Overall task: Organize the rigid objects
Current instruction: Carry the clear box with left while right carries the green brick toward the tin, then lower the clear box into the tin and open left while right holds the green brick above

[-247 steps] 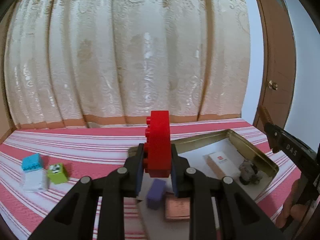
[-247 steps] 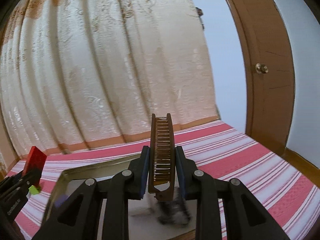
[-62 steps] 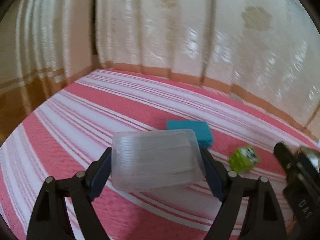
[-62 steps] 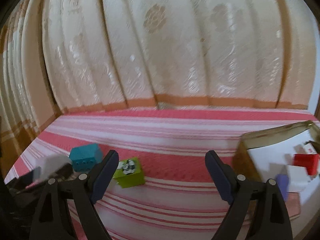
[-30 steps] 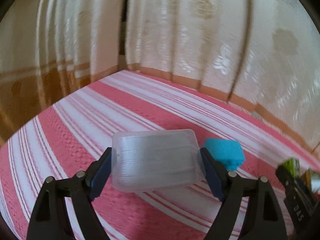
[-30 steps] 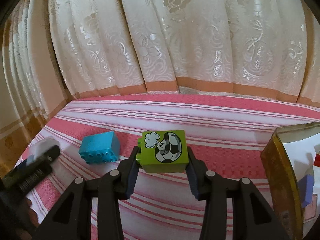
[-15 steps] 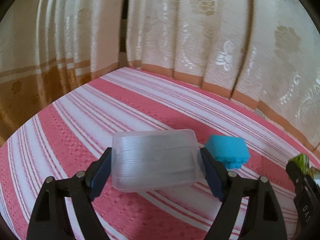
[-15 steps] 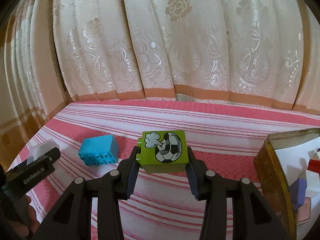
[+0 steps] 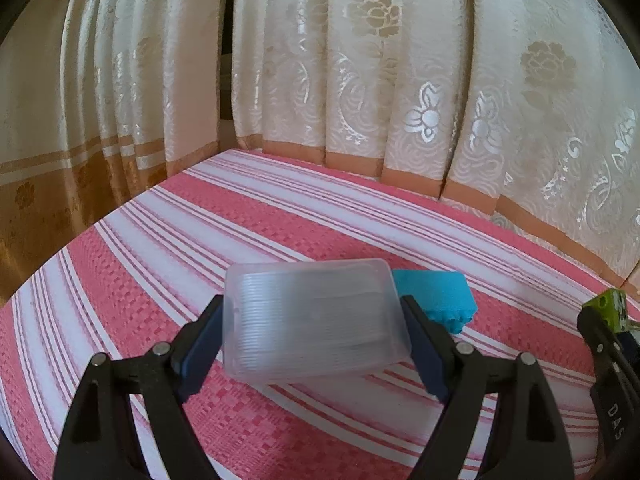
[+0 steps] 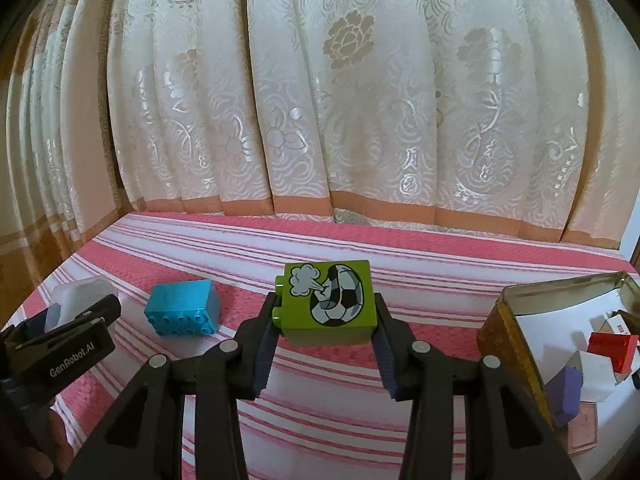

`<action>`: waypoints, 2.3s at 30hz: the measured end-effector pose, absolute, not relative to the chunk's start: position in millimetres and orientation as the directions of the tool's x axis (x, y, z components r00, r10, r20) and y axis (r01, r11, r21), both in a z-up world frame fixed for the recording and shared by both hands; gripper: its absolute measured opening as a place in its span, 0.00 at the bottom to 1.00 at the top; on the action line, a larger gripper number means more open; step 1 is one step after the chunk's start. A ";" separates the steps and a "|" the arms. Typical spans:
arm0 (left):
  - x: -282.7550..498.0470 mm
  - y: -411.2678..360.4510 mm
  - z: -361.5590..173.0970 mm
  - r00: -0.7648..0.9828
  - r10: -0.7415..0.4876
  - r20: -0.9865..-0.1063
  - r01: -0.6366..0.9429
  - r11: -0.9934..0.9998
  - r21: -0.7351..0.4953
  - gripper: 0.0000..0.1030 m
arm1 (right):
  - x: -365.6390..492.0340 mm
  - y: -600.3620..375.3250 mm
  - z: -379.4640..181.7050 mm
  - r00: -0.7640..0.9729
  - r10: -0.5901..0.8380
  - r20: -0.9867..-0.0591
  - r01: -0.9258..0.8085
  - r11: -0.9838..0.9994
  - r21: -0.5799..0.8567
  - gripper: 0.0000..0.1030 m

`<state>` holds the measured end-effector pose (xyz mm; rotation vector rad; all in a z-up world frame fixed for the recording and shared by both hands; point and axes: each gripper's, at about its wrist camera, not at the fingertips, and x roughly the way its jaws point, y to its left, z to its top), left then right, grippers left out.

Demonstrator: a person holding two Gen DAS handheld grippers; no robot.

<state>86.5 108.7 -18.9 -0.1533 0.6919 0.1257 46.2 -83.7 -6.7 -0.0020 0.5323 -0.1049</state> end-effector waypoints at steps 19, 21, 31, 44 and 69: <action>68.5 74.1 -6.5 0.824 0.009 -0.567 -0.079 0.992 -0.100 0.82 | 29.5 -98.8 1.4 0.864 -0.141 -0.483 0.139 0.989 -0.040 0.45; 65.8 69.8 -5.3 0.828 -0.001 -0.560 -0.067 0.993 -0.101 0.82 | 28.3 -101.9 2.3 0.864 -0.143 -0.483 0.144 0.989 -0.034 0.45; 50.6 42.6 -0.4 0.847 -0.056 -0.529 -0.005 0.994 -0.112 0.82 | 17.2 -118.7 7.7 0.867 -0.154 -0.473 0.172 0.985 -0.006 0.45; 28.6 3.2 5.9 0.857 -0.139 -0.496 0.093 0.989 -0.116 0.82 | -4.2 -149.6 14.9 0.872 -0.166 -0.461 0.204 0.978 0.035 0.45; -3.6 -67.5 19.6 0.844 -0.268 -0.465 0.225 0.963 -0.146 0.82 | -51.3 -242.6 38.9 0.881 -0.262 -0.394 0.311 0.948 0.063 0.44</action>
